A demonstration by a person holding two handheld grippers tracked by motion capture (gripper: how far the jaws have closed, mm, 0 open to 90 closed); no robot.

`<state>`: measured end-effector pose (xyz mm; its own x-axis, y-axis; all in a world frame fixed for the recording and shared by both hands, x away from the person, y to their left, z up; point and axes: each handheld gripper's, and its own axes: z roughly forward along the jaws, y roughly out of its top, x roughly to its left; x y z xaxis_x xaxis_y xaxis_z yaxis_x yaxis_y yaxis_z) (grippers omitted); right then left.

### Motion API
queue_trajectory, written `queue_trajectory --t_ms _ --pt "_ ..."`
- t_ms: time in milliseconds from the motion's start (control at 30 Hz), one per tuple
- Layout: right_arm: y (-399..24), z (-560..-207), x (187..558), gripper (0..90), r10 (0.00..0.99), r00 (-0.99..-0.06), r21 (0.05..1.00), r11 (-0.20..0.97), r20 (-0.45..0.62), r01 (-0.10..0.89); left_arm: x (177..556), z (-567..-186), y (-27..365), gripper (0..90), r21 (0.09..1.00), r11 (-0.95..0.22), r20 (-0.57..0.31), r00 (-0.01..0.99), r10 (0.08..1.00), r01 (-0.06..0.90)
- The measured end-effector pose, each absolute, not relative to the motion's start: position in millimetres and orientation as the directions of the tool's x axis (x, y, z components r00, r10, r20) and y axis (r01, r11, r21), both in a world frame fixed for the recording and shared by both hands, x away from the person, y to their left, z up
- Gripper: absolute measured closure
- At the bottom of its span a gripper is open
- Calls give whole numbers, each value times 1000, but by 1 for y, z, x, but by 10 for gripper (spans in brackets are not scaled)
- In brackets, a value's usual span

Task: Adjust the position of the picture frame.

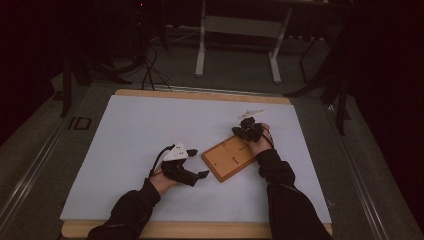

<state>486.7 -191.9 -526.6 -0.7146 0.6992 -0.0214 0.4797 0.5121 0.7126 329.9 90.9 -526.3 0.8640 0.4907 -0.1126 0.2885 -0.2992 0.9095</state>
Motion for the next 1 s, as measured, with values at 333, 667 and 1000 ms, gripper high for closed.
queue_trajectory --t_ms 333,667,1000 --pt "-196 -525 483 900 697 -717 696 526 -24 488 329 -526 90 93 908 -306 -107 866 489 285" --pt "-209 -525 466 900 696 -717 692 527 -20 492 328 -525 88 93 908 -316 -95 871 482 274" --pt "-225 -525 442 900 692 -722 692 518 7 503 328 -525 89 93 909 -317 -95 873 478 272"
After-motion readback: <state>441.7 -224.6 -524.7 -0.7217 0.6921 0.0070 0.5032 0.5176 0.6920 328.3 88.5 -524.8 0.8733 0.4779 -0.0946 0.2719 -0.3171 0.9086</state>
